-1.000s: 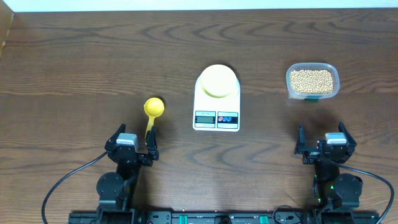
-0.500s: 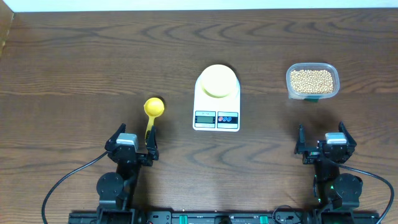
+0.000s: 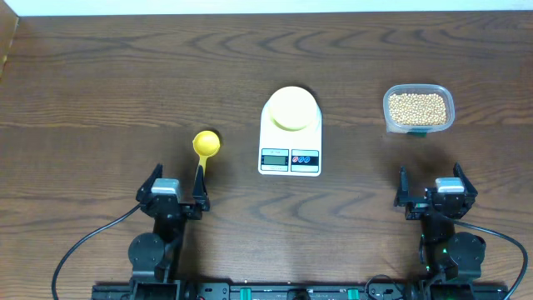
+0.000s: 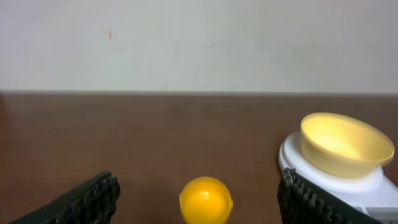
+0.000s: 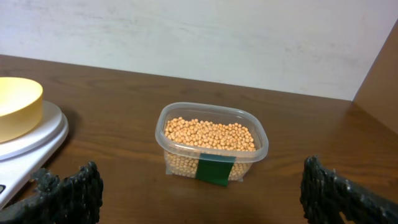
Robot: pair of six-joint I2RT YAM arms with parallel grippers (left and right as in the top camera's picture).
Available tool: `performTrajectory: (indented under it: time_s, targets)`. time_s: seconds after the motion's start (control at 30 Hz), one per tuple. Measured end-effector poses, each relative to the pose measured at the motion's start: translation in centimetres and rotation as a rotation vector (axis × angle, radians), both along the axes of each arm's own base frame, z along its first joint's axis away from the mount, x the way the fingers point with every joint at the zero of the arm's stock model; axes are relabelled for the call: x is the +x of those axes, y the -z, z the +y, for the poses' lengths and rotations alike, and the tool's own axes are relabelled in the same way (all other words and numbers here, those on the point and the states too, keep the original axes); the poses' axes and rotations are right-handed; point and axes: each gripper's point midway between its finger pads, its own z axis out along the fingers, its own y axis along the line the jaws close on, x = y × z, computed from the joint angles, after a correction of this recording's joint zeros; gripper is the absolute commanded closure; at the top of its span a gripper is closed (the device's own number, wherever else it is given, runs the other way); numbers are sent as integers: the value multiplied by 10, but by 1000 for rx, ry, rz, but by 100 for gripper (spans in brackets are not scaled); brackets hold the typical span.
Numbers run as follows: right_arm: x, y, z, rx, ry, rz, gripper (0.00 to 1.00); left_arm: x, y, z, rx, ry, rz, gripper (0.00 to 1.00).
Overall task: Scoop item into bowl and weigh 50g on scale
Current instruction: 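Reach the left gripper forward to the yellow scoop's handle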
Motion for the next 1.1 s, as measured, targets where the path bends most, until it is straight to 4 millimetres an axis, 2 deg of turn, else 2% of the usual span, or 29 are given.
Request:
performTrajectory:
  time_s: [0.27,0.53,0.63,0.83,1.1]
  targets:
    - [0,0,0,0,0,0,1,0,-10,8,-1,-47,-26,17]
    - [0,0,0,0,0,0,1,-9,-66,16,-8,-91,-103,17]
    - [0,0,0,0,0,0,1,-8,-78,17,-8,-98,-101,16]
    - [0,0,0,0,0,0,1,2,-86,22,0,-126,-29,16]
    - [0,0,0,0,0,0,1,29,-94,25,24,-155,156,17]
